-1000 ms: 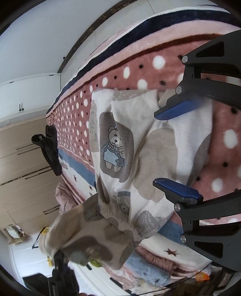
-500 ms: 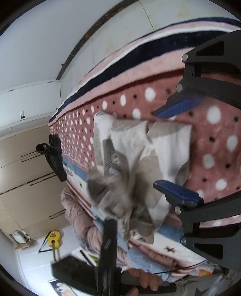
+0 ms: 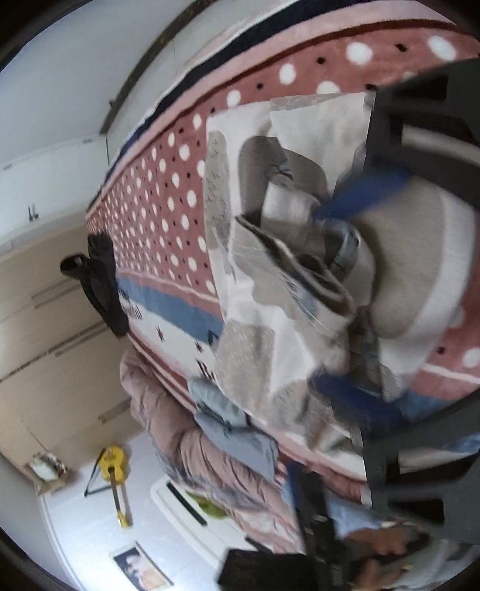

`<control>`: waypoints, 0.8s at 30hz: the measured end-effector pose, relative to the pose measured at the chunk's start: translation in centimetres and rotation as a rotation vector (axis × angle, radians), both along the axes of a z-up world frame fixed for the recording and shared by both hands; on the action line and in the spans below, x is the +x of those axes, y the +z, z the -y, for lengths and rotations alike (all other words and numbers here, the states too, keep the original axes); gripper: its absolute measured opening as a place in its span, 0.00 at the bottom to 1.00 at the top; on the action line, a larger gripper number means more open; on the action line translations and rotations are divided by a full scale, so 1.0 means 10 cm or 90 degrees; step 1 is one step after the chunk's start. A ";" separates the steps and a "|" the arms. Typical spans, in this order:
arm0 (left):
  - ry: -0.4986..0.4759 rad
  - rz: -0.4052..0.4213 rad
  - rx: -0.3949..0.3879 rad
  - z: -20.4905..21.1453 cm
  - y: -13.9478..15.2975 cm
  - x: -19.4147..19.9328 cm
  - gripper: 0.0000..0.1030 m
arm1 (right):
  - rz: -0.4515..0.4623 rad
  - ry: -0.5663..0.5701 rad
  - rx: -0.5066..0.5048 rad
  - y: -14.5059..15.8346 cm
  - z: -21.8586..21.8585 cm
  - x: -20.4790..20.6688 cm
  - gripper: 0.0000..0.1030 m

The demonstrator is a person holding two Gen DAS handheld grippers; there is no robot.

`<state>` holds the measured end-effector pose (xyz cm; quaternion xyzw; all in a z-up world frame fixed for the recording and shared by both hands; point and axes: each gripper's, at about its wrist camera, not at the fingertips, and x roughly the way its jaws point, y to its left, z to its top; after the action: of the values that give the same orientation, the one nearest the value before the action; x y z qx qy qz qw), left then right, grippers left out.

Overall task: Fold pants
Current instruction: 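Grasp the folded pants edge with the right tool and tuck it over the bundle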

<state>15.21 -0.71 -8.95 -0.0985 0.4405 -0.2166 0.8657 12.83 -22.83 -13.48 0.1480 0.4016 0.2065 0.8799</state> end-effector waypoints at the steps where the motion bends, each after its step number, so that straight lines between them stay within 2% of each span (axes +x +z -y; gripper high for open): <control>1: 0.001 0.002 0.000 0.00 -0.03 -0.02 0.69 | -0.003 -0.004 -0.016 0.01 -0.01 0.02 0.08; 4: 0.003 0.016 0.003 0.05 -0.06 -0.06 0.69 | 0.036 -0.023 -0.035 0.12 0.07 -0.07 0.07; 7: 0.004 0.025 0.000 0.09 -0.11 -0.10 0.69 | 0.050 -0.050 -0.019 0.21 0.29 -0.17 0.07; 9: 0.008 0.028 -0.005 0.12 -0.14 -0.11 0.69 | 0.052 -0.074 -0.033 0.22 0.43 -0.21 0.07; 13: 0.029 0.019 -0.028 0.15 -0.23 -0.14 0.69 | -0.021 -0.082 -0.079 0.06 0.57 -0.18 0.36; 15: 0.037 0.028 -0.016 0.16 -0.22 -0.17 0.69 | 0.017 -0.110 -0.092 0.17 0.62 -0.30 0.40; 17: 0.043 0.032 -0.012 0.15 -0.18 -0.18 0.69 | 0.063 -0.112 -0.089 0.35 0.58 -0.40 0.57; 19: 0.051 0.030 -0.017 0.12 -0.15 -0.19 0.69 | 0.099 -0.057 -0.071 0.53 0.41 -0.44 0.69; 22: 0.081 0.039 -0.006 0.04 -0.09 -0.23 0.69 | 0.103 0.064 -0.059 0.62 0.00 -0.38 0.71; 24: 0.102 0.041 0.008 -0.04 -0.08 -0.26 0.69 | 0.099 0.139 -0.072 0.56 -0.32 -0.33 0.75</control>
<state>12.58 -0.35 -9.70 -0.1209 0.4041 -0.1468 0.8947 9.51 -19.62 -7.92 0.0372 0.3572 0.2886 0.8876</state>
